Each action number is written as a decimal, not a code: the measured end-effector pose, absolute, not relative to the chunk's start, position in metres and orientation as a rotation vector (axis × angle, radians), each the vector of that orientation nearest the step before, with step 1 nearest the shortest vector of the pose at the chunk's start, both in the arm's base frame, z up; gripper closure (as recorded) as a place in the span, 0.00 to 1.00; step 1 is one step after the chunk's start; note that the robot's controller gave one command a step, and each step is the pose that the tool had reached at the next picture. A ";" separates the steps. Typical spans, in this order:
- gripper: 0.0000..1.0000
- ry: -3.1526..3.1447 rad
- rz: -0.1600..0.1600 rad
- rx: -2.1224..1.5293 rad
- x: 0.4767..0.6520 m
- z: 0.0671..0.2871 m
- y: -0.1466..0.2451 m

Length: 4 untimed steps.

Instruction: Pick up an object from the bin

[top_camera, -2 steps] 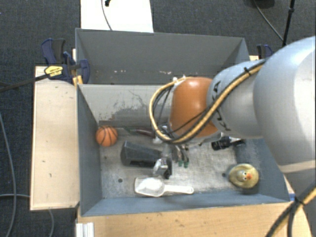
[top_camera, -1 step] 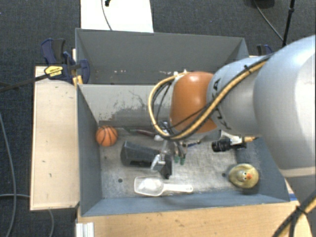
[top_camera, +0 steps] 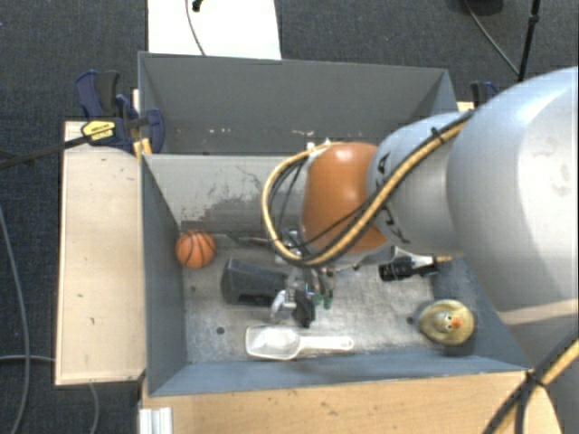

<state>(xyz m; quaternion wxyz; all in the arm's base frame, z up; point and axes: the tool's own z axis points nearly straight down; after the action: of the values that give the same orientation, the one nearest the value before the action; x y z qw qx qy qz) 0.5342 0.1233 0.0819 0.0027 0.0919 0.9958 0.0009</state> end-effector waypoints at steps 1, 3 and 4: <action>1.00 3.022 0.027 0.773 0.540 0.078 0.125; 1.00 3.031 0.016 0.774 0.538 0.080 0.124; 1.00 3.047 -0.002 0.778 0.534 0.091 0.122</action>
Offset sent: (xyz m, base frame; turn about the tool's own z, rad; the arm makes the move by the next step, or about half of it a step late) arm 0.0000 0.0000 0.0000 0.0000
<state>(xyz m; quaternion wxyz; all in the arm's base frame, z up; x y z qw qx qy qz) 0.5345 0.1219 0.0908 -0.0018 0.2474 0.9689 -0.0007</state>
